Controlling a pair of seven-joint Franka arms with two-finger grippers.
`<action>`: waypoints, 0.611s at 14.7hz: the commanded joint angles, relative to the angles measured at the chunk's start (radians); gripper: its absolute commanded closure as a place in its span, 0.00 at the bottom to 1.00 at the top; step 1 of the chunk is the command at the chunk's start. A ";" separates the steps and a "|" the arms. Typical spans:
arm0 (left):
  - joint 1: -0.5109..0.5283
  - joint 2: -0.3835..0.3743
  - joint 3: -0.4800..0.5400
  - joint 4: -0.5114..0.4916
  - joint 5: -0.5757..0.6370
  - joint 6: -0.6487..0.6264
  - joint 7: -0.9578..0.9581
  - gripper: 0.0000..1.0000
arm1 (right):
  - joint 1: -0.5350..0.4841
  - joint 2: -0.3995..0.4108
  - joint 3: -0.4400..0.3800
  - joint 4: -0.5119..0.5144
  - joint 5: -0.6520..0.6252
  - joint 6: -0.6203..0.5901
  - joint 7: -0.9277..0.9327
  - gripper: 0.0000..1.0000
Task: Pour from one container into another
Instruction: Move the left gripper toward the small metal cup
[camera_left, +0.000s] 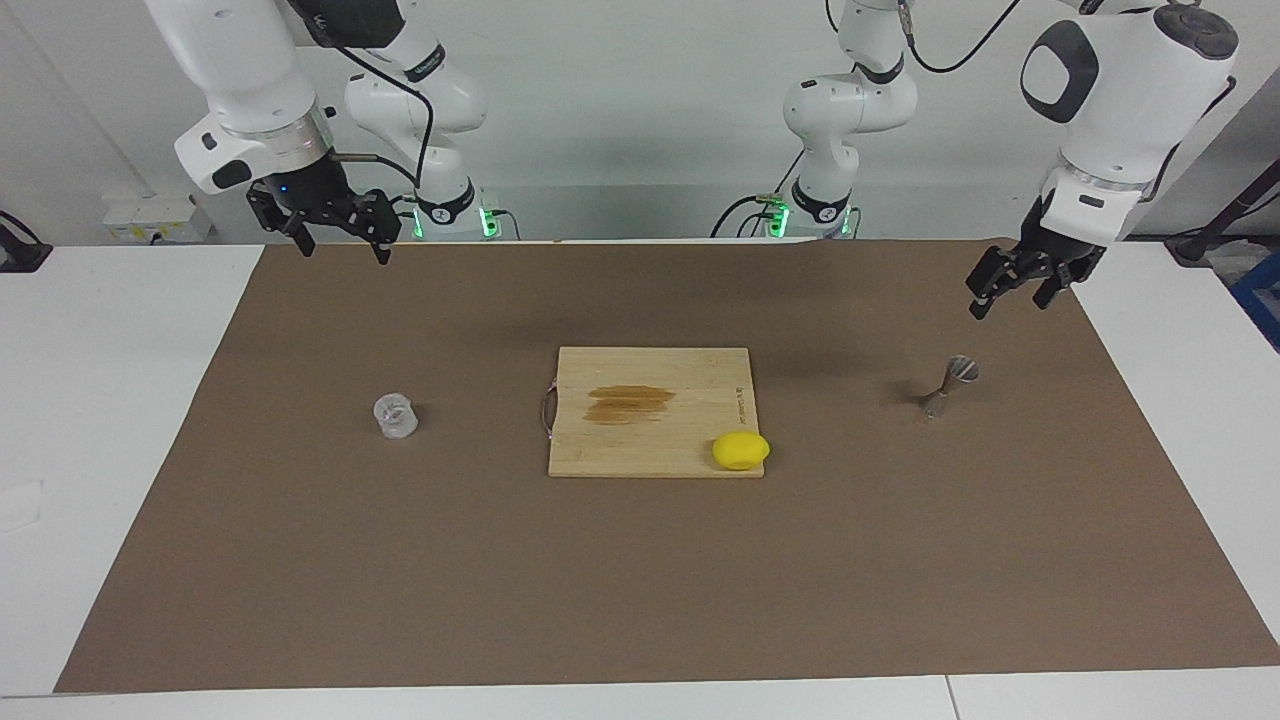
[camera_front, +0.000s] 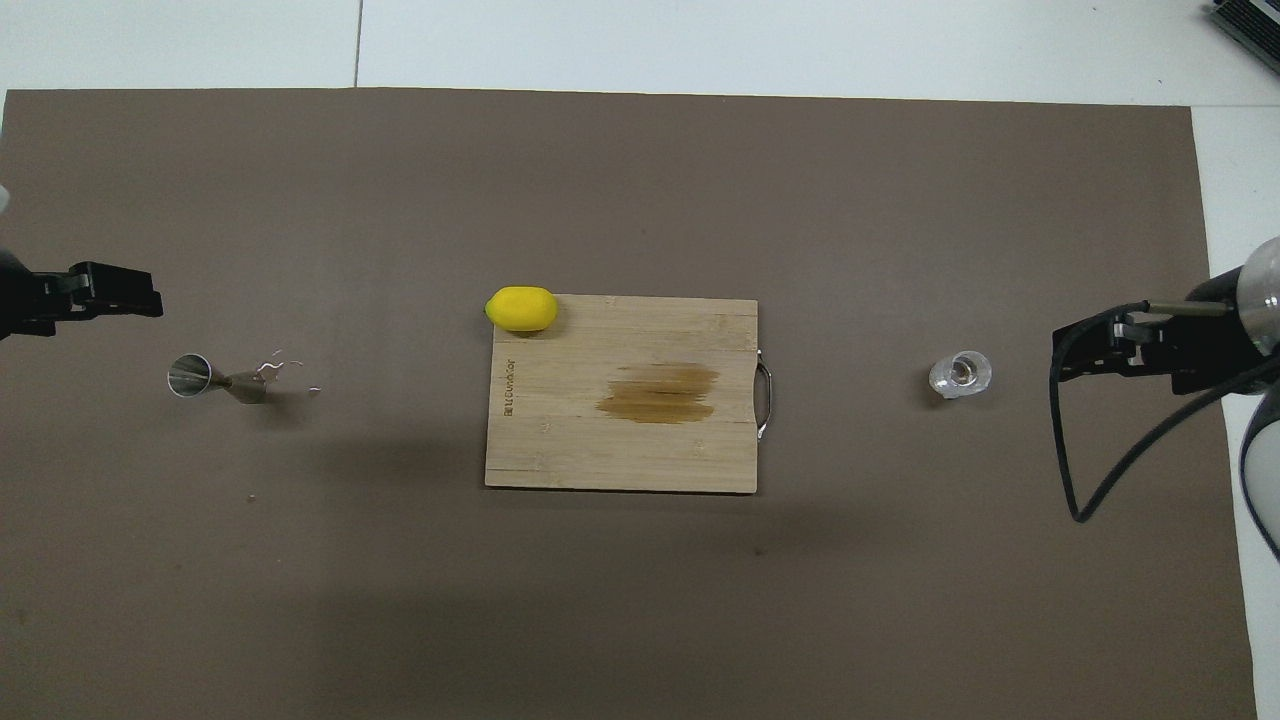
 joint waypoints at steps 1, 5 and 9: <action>0.023 -0.059 0.003 -0.162 0.016 0.148 0.028 0.00 | -0.016 -0.021 0.006 -0.020 0.007 0.011 -0.014 0.01; 0.017 -0.076 0.001 -0.211 0.016 0.204 0.089 0.00 | -0.016 -0.021 0.006 -0.020 0.007 0.011 -0.015 0.01; 0.025 -0.076 0.003 -0.213 0.016 0.205 0.091 0.00 | -0.016 -0.021 0.006 -0.020 0.007 0.011 -0.015 0.01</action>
